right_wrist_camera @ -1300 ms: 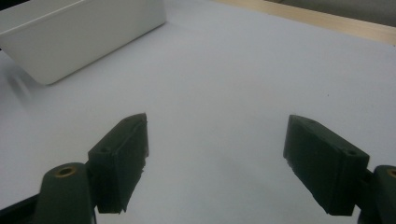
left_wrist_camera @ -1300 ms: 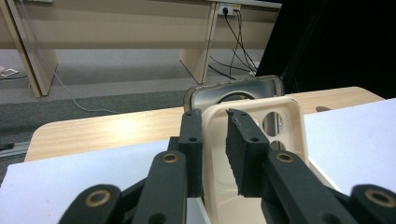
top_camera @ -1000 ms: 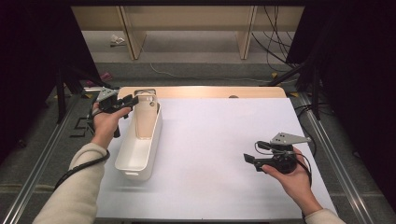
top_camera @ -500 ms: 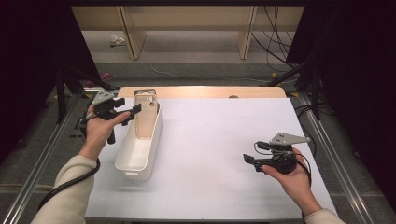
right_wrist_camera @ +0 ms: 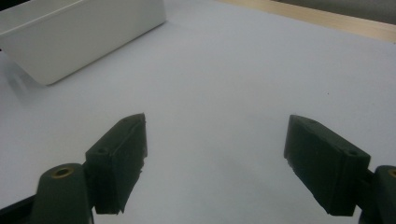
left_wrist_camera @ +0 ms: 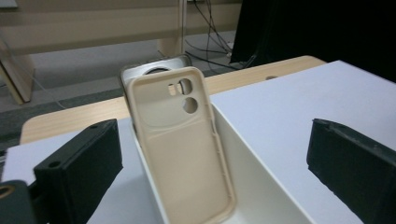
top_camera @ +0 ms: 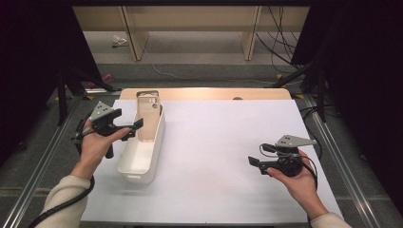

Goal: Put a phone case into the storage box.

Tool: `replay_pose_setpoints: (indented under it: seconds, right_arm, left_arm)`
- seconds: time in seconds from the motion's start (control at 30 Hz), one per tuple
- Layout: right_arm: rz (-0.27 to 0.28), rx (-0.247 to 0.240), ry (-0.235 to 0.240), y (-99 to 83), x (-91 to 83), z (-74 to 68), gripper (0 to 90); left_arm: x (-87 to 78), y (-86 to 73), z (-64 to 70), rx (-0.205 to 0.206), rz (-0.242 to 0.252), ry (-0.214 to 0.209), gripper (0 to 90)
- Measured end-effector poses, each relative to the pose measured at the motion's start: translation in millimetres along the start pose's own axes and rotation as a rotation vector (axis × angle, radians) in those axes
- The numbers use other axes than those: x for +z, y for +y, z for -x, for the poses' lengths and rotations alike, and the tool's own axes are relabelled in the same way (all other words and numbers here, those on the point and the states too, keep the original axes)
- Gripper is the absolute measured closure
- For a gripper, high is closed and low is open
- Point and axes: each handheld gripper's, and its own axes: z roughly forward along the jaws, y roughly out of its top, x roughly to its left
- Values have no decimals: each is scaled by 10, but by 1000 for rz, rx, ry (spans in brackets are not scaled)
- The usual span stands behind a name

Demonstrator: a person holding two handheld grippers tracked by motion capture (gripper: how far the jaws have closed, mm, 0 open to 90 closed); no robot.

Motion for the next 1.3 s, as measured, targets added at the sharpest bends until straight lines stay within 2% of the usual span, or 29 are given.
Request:
replay_pose_setpoints:
  seconds: [0.27, 0.4, 0.57, 0.93, 1.1, 1.3]
  right_arm:
    - [-1, 2, 2, 1, -2, 3, 221]
    - [-2, 1, 6, 0, -2, 2, 221]
    - [-2, -1, 12, 0, -1, -3, 221]
    - [0, -4, 15, 0, 0, -14, 220]
    - [-1, -8, 18, -1, -1, -13, 220]
    - [-1, -12, 19, 4, 3, -19, 221]
  left_arm:
    - [-137, -101, 146, 39, -7, -12, 5]
    - [-211, -149, 216, 48, 6, -30, 1]
    - [-323, -220, 278, 35, 35, -54, 0]
    - [-471, -399, 384, 24, 67, -71, 0]
    - [-520, -429, 431, 28, 90, -63, 1]
    - [-555, -489, 465, 36, 85, -61, 0]
